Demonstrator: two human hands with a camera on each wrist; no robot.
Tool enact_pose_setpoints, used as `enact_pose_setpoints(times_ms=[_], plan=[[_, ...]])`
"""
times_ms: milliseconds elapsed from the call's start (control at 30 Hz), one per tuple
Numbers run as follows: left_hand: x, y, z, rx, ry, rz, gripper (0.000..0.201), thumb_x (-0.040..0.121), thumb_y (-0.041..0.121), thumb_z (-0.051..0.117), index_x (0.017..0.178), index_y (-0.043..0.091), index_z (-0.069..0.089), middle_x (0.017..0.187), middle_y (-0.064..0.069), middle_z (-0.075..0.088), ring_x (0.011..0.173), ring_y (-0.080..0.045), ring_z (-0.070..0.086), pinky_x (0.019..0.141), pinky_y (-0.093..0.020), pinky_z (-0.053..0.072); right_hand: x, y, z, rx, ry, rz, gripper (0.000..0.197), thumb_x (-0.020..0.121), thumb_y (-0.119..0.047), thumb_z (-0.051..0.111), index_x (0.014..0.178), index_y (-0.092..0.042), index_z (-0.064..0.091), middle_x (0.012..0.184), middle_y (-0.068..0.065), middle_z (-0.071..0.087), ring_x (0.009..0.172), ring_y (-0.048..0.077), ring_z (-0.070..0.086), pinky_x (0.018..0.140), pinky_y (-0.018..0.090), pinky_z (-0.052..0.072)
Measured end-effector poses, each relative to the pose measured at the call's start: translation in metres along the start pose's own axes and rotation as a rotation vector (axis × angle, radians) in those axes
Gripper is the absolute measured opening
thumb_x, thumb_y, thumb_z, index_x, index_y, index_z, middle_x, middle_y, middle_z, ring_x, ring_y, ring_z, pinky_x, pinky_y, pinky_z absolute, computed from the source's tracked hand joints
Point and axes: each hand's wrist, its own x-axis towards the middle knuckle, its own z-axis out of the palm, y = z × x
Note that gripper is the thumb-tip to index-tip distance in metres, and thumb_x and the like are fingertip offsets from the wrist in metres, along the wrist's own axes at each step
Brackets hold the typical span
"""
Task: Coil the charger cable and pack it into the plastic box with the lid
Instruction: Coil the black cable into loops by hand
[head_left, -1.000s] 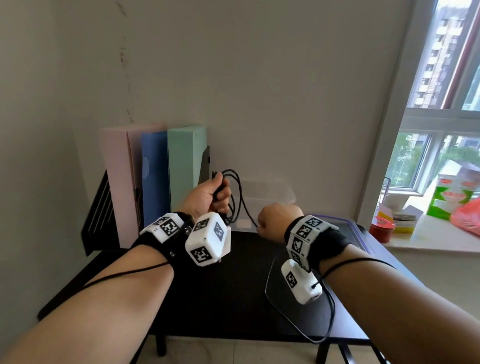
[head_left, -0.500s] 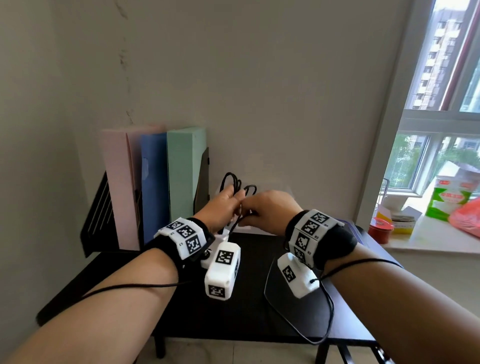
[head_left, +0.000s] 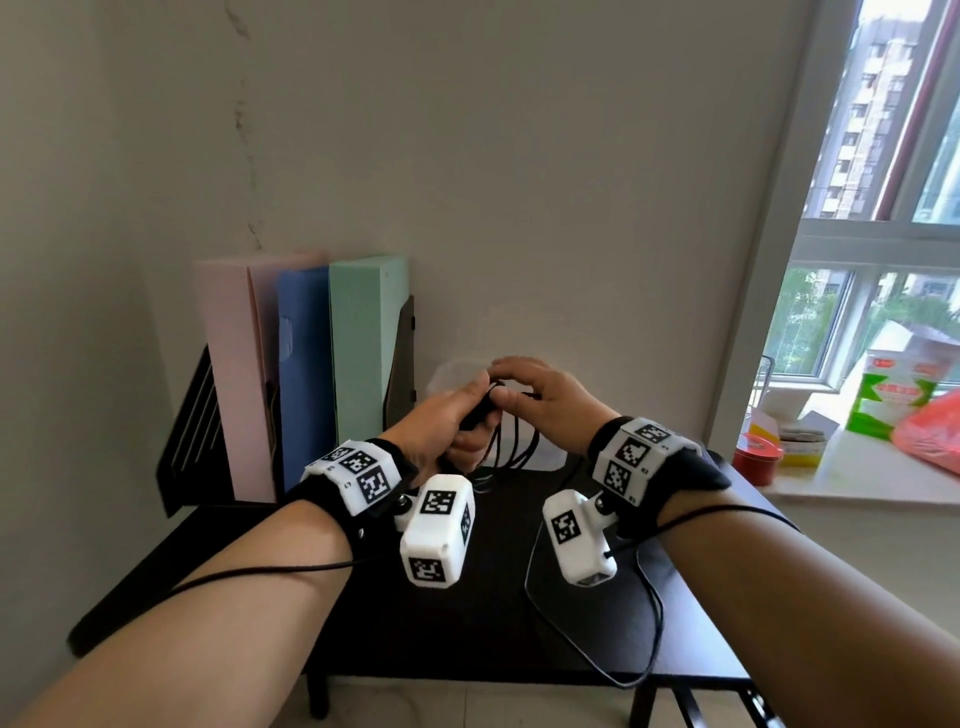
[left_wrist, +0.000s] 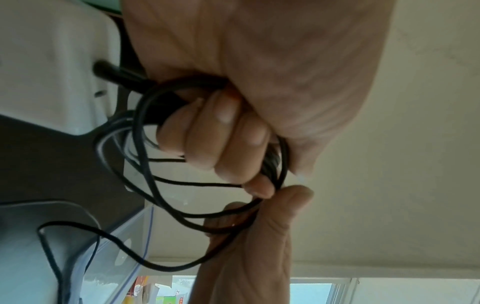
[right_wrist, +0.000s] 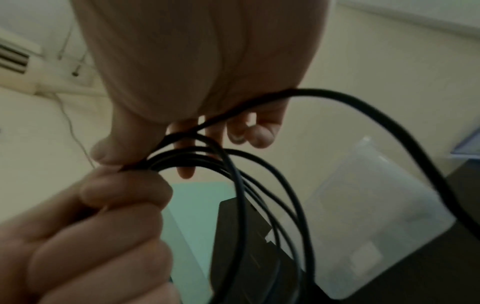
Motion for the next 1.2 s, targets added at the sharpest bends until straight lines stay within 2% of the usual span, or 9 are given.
enact_pose_setpoints(times_ms=[100,267,400,500,633,800,966,1100,1200], plan=[[0.000,0.000,-0.004,0.001,0.008,0.017,0.049,0.078,0.061,0.039,0.063,0.015,0.046,0.034,0.009,0.028,0.029,-0.005,0.019,0.041,-0.021,0.012,0.001,-0.001,-0.004,0.042,-0.058,0.077,0.025,0.093,-0.032,0.054,0.107,-0.014,0.063,0.078,-0.014,0.059,0.066,-0.005,0.054,0.065,0.010,0.041],[0.001,0.001,-0.010,-0.072,0.058,0.048,0.048,0.092,0.051,0.030,0.066,0.014,0.046,0.033,0.010,0.028,0.028,-0.004,0.022,0.038,-0.016,0.020,0.002,0.005,-0.002,-0.069,-0.080,0.148,0.028,0.094,-0.035,0.050,0.091,-0.010,0.061,0.072,-0.001,0.059,0.060,0.010,0.049,0.061,0.022,0.041],[0.003,0.001,-0.005,-0.193,0.029,0.057,0.034,0.096,0.035,0.031,0.074,0.013,0.046,0.039,0.008,0.039,0.032,-0.006,0.035,0.041,-0.017,0.029,0.006,0.005,0.006,-0.041,0.073,0.179,0.023,0.095,-0.030,0.048,0.081,-0.014,0.056,0.067,-0.001,0.054,0.056,0.013,0.046,0.053,0.022,0.037],[0.002,0.005,-0.003,-0.257,0.032,0.051,0.028,0.096,0.027,0.034,0.077,0.013,0.049,0.047,0.005,0.050,0.039,-0.009,0.048,0.044,-0.016,0.040,0.010,0.002,0.008,0.003,0.143,0.212,0.021,0.096,-0.027,0.047,0.083,-0.014,0.057,0.066,-0.002,0.052,0.060,0.015,0.048,0.054,0.023,0.037],[0.003,0.009,-0.005,-0.270,0.017,0.069,0.029,0.098,0.023,0.030,0.078,0.011,0.048,0.042,0.008,0.044,0.027,-0.001,0.031,0.036,-0.010,0.024,0.008,-0.001,0.004,-0.066,0.096,0.160,0.010,0.092,-0.016,0.051,0.097,-0.014,0.059,0.080,-0.001,0.061,0.065,0.013,0.053,0.056,0.019,0.040],[0.003,0.008,-0.007,-0.270,-0.001,0.068,0.035,0.097,0.031,0.028,0.079,0.010,0.049,0.040,0.008,0.039,0.028,-0.001,0.027,0.037,-0.015,0.018,0.004,0.001,0.005,-0.189,-0.023,0.153,0.025,0.086,-0.007,0.047,0.111,-0.008,0.053,0.105,0.013,0.066,0.089,0.026,0.062,0.070,0.028,0.048],[0.003,0.006,-0.011,-0.230,0.041,0.071,0.039,0.095,0.038,0.031,0.076,0.010,0.050,0.035,0.011,0.032,0.026,-0.001,0.024,0.037,-0.015,0.014,-0.002,0.008,0.004,-0.257,-0.094,0.107,0.025,0.088,-0.009,0.048,0.113,-0.012,0.047,0.099,0.014,0.064,0.078,0.022,0.056,0.064,0.025,0.044],[0.003,0.004,-0.010,-0.232,0.063,0.063,0.040,0.095,0.039,0.032,0.071,0.012,0.048,0.032,0.010,0.030,0.024,-0.002,0.023,0.033,-0.012,0.018,-0.001,0.010,0.004,-0.208,-0.043,0.059,0.026,0.092,-0.003,0.042,0.114,-0.013,0.053,0.098,0.015,0.066,0.083,0.025,0.060,0.068,0.023,0.044],[0.004,0.006,-0.011,-0.232,0.135,0.077,0.039,0.095,0.039,0.034,0.069,0.013,0.046,0.030,0.010,0.029,0.023,-0.002,0.023,0.032,-0.011,0.019,-0.003,0.018,0.008,-0.096,0.033,0.084,0.035,0.092,-0.011,0.051,0.125,-0.022,0.053,0.092,0.000,0.067,0.075,0.007,0.061,0.067,0.017,0.046]])
